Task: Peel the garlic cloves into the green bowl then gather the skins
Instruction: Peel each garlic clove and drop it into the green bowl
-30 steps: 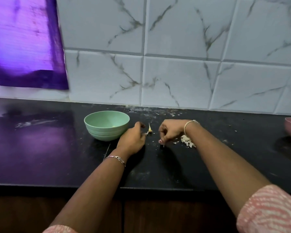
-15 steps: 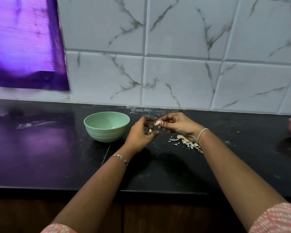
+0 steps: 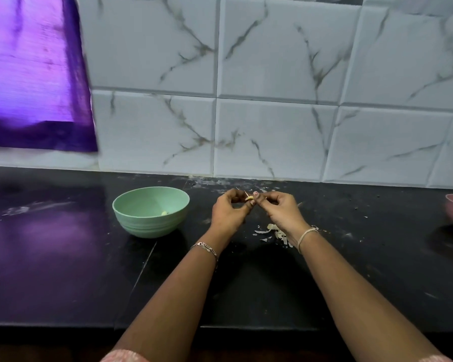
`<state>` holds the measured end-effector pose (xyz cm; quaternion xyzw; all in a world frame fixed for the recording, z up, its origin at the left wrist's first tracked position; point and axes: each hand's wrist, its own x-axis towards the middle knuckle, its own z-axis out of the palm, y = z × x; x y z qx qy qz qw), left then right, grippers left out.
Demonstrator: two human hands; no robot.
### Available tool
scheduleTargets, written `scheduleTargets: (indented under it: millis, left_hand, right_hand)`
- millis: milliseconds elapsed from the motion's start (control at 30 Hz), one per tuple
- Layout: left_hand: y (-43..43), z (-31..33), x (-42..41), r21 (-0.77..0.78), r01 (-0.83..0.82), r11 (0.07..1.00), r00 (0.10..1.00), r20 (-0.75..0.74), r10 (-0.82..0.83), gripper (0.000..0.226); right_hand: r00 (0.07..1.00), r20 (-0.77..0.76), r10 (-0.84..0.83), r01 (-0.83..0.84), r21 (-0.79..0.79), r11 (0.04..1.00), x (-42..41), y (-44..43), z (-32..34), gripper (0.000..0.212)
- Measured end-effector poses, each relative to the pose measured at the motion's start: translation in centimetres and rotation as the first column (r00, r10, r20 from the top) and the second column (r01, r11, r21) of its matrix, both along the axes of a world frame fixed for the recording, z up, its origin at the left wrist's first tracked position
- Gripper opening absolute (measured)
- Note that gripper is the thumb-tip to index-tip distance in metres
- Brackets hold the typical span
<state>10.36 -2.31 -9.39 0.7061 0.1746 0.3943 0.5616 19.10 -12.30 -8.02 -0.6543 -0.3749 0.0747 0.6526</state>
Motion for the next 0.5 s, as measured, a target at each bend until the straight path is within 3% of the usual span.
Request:
scheduleTargets:
  millis: [100,500]
  left_hand:
    - [0.09,-0.50,0.62,0.037,-0.019,0.999,0.999,-0.035,0.020,0.020]
    - [0.30,-0.76,1.17,0.141,-0.041,0.989,0.997,-0.057,0.049,0.016]
  right_hand:
    - [0.997,0.028,-0.072,0.070,0.069,0.995,0.54,-0.14,-0.60,0.003]
    - [0.994,-0.113,0.003,0.005,0.070,0.998,0.37,-0.44,-0.13,0.007]
